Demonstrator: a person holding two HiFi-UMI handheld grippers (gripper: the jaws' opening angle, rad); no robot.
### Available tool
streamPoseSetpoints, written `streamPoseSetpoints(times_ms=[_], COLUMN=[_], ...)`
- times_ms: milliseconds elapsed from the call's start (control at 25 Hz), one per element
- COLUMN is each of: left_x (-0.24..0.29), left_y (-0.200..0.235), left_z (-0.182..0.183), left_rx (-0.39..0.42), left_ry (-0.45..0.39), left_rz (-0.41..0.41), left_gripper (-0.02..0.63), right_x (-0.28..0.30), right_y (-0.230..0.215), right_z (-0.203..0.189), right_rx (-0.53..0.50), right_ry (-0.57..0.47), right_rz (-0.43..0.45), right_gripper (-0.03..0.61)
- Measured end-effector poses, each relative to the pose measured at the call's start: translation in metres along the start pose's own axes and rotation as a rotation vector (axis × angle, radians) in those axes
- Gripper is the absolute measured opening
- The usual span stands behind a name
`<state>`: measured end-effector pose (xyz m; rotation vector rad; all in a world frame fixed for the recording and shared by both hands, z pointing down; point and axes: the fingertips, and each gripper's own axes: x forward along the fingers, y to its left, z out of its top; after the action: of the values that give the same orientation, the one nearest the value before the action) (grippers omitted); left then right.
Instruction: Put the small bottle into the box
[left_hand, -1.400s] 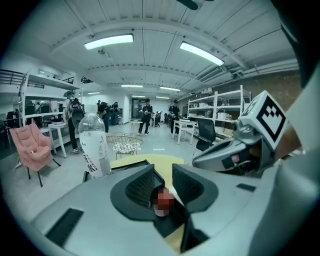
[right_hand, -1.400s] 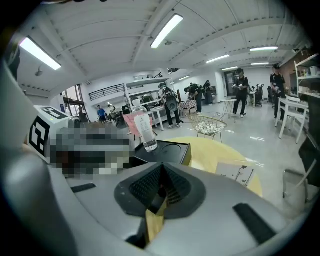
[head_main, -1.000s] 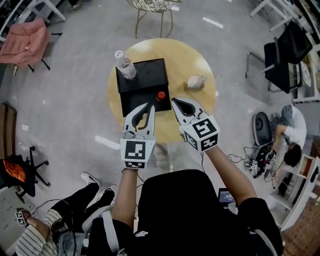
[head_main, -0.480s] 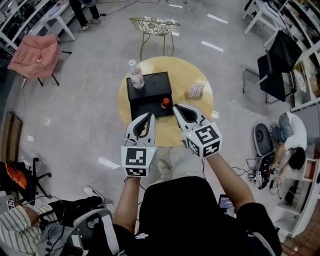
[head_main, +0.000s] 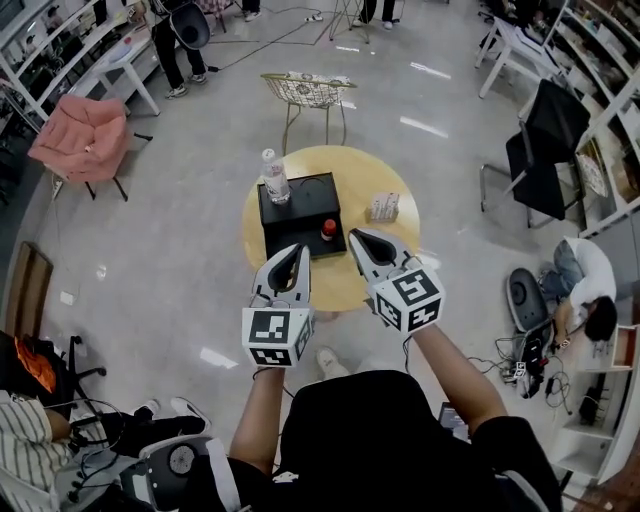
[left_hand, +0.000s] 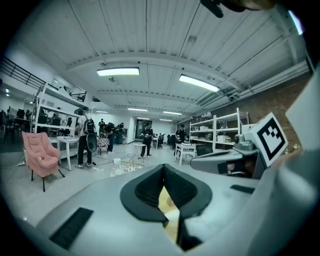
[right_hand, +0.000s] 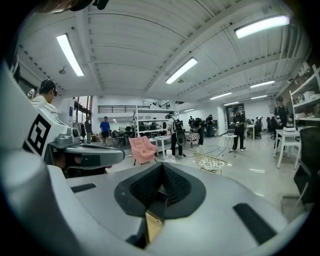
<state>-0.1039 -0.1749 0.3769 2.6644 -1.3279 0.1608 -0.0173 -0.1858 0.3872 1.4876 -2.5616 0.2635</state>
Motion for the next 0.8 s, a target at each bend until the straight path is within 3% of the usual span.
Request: streamPoseSetpoints(times_ms=[480, 800], left_x=[-0.023, -0.037], left_y=[-0.054, -0.102], left_z=[0.026, 0.028], left_rx=[0.015, 0.037], left_ry=[-0.036, -0.050], left_rz=[0.062, 0.074], left_gripper=[0.012, 0.012], right_x=[-0.057, -0.105], right_y=[-0.008, -0.013], right_z=[0.028, 0.027], right_rx=[-0.009, -0.010], right_ry=[-0.071, -0.094], right_rz=[0.053, 0.064], right_gripper=[0.001, 0.001])
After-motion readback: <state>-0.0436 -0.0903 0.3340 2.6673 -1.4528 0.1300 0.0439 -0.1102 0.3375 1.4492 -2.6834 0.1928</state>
